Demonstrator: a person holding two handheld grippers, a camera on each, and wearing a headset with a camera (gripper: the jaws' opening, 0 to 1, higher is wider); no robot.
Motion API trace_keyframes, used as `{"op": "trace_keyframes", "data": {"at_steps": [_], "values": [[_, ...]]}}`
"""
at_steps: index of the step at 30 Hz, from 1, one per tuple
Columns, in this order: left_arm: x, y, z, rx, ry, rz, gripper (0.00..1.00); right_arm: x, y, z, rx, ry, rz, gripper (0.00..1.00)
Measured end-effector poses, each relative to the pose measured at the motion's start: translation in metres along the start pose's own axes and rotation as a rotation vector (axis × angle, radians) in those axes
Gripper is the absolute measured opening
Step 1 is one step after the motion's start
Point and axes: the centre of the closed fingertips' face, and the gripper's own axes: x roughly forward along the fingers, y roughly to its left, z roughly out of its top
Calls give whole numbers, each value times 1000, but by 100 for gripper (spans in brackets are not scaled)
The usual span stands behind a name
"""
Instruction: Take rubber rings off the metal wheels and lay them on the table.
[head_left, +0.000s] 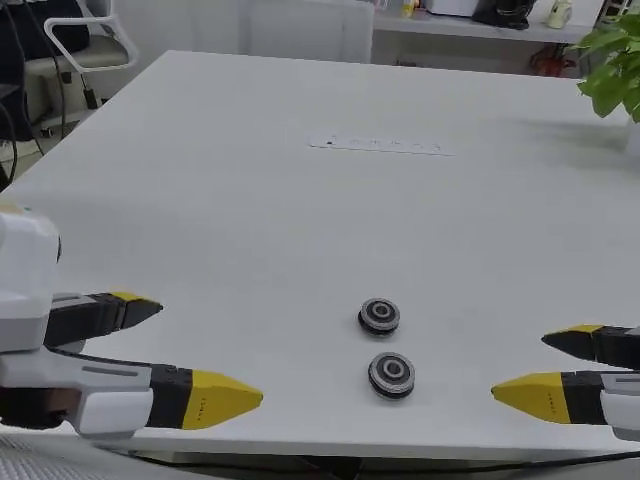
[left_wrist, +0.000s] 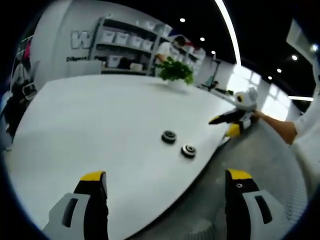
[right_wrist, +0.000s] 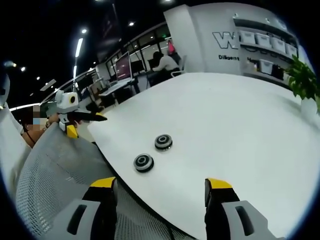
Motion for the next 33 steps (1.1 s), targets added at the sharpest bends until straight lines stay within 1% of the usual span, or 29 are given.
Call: {"op": "trace_keyframes", "data": {"at_steps": [4,7,11,14,20,23,24,25,26,27,28,29,30,31,32,33], "values": [[1,0,-1,1,4,-4,100,1,1,-1,-6,10,10,71],[1,-1,0,-7,0,-12,100,0,0,-1,-5,11,3,70],[2,-2,-1,-8,9,-17,100,0,-1,0,3,3,-2,70],[1,0,-3,-8,20,-13,100,0,0,0,4,4,2,70],[0,2,-1,-14,9,0,100,1,2,0,-2,6,16,70],[0,5,-2,-17,10,11,100,2,4,-1,-5,10,28,70],[0,4,-2,-12,14,11,100,2,5,0,-15,8,31,69],[0,3,-1,19,21,11,99,1,6,1,-24,5,32,69],[-1,4,4,98,14,24,98,1,7,1,-30,4,35,69],[-1,4,9,147,4,36,96,2,8,1,-38,8,43,68],[-1,3,12,187,4,43,94,2,9,0,-42,16,51,68],[0,1,14,248,11,44,91,3,11,-3,-43,32,66,68],[0,0,14,280,19,44,87,4,13,-4,-43,40,76,69],[0,0,13,294,34,48,84,6,15,-5,-50,47,93,69],[-1,0,10,299,55,51,82,7,17,-6,-59,57,102,69],[0,0,9,291,65,55,82,7,19,-9,-75,76,115,69]]}}
